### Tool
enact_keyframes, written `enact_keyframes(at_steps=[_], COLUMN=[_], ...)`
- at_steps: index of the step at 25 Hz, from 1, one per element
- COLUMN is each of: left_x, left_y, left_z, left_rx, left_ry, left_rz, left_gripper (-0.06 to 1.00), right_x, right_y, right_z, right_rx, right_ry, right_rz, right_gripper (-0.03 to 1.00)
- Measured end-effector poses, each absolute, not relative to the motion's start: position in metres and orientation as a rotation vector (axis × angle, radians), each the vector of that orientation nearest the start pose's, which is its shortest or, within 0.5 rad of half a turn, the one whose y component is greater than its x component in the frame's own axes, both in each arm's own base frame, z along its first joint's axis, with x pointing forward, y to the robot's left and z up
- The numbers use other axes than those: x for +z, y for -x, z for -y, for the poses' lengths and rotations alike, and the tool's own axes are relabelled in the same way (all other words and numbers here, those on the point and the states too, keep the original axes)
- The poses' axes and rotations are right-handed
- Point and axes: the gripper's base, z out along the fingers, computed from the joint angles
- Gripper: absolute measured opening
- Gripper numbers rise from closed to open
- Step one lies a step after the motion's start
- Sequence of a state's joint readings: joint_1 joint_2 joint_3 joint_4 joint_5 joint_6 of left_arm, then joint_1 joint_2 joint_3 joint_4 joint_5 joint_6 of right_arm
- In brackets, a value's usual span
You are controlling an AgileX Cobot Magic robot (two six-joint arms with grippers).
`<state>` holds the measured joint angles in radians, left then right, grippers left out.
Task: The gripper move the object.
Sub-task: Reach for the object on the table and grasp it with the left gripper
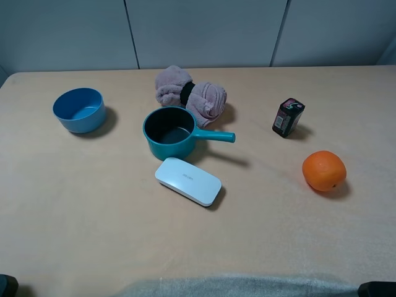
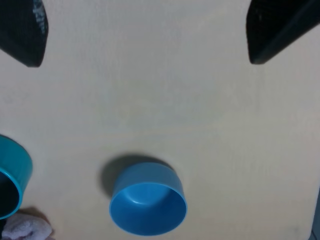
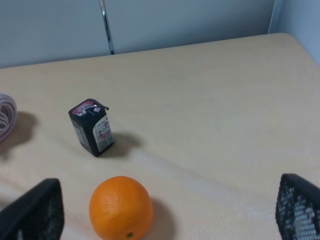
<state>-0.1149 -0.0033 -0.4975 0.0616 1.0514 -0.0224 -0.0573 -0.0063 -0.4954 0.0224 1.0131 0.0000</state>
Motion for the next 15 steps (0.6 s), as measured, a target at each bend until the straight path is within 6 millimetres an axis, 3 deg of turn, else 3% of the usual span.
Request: enact_keyframes(at_steps=[15], left_x=[0.2774], left_y=[0.0042], left_z=[-0.0055], left_rx=[-0.012], left_ry=[-0.091], left_rz=[-2.031], left_gripper=[0.80], right_x=[0.2799], right_y=[0.0033], right_z=[-0.0019], right_rx=[-0.010], right_ry=[-0.057], right_rz=[-1.994], right_gripper=[0.67])
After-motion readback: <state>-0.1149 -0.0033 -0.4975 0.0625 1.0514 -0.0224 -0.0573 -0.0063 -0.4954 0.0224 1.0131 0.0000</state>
